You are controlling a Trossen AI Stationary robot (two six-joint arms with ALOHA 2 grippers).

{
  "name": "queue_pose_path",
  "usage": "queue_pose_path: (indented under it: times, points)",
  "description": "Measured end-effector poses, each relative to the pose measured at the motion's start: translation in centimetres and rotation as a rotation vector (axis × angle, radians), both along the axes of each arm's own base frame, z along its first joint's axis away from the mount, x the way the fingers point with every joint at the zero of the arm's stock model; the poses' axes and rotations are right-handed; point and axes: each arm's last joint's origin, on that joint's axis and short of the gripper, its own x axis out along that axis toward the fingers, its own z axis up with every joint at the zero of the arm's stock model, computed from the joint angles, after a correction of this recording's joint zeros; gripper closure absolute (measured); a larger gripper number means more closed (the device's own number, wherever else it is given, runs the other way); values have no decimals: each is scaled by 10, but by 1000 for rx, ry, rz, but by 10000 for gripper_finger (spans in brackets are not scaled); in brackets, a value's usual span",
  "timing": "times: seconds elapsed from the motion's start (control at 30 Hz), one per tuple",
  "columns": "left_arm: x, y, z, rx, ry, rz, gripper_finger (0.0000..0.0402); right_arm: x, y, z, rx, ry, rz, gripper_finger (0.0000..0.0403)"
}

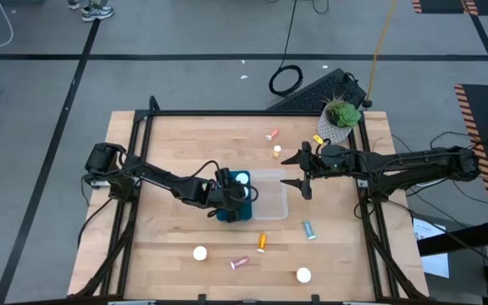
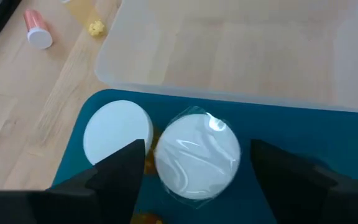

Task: Pick and place medicine bottles into bin by pill shape (circle, oval)
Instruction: Put the large orange pill bottle into the blue transparent bin

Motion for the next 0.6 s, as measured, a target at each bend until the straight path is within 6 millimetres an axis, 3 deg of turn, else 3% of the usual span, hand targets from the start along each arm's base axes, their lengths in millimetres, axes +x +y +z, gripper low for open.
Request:
queue_pose_path:
  times: [0.4, 0.6]
  points:
    - [-6, -1, 22, -7, -57, -10, 105, 0, 0, 0, 39, -1, -14, 112]
    - [-11, -6, 35, -13, -89, -30, 105, 0, 14, 1, 76, 24, 39, 112]
